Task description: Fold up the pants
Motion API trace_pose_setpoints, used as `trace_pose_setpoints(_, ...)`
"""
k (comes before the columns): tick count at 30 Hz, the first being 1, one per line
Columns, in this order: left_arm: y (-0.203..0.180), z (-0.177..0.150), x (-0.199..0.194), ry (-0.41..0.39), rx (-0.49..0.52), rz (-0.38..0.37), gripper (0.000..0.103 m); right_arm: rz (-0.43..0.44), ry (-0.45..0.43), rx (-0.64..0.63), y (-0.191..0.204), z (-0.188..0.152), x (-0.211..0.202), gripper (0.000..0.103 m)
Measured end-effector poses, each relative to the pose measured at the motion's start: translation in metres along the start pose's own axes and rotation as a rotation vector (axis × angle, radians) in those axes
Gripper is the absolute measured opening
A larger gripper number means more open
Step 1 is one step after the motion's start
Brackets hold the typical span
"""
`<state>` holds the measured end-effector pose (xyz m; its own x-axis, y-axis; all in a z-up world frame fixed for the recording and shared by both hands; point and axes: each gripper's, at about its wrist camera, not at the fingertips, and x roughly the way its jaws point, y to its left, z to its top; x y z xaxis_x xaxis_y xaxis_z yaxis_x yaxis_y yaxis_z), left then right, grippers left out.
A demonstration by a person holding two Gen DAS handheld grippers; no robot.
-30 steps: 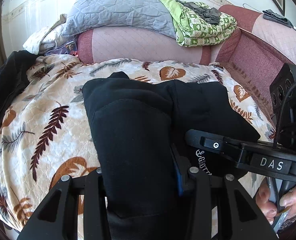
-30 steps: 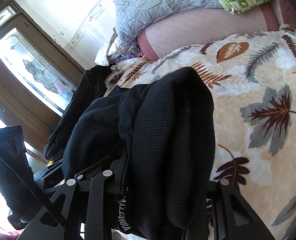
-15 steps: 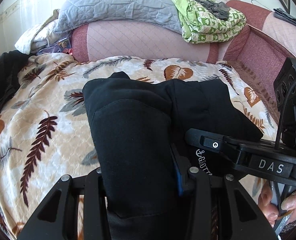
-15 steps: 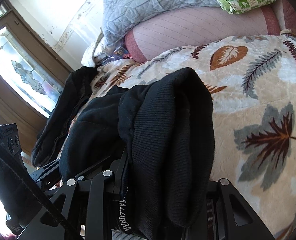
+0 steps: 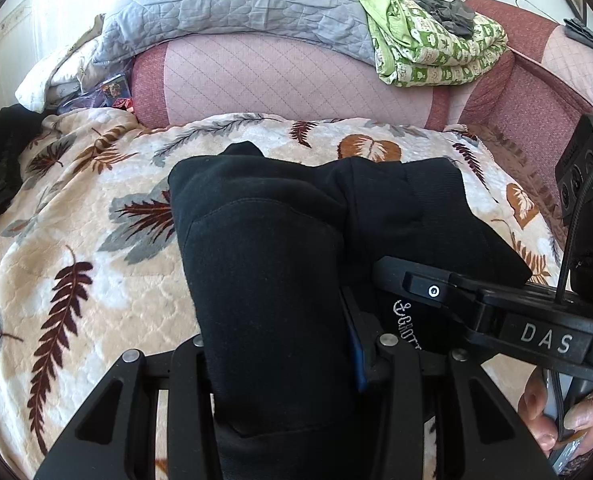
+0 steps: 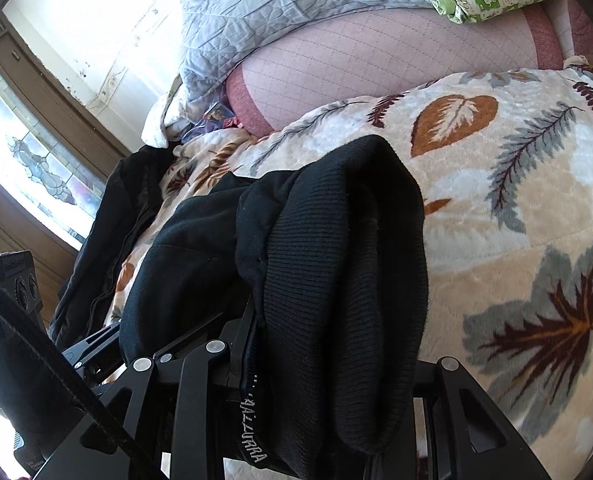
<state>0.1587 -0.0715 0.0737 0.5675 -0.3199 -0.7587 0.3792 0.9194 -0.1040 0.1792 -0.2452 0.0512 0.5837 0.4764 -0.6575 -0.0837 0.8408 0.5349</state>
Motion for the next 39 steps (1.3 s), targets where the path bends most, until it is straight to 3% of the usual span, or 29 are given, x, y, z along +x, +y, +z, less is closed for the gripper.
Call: trace_pose_setpoints(39, 0.019, 0.03, 0.087, 0.056, -0.075, -0.029, 0.04, -0.08, 0.0, 0.061, -0.039, 0.035, 0.058, 0.035)
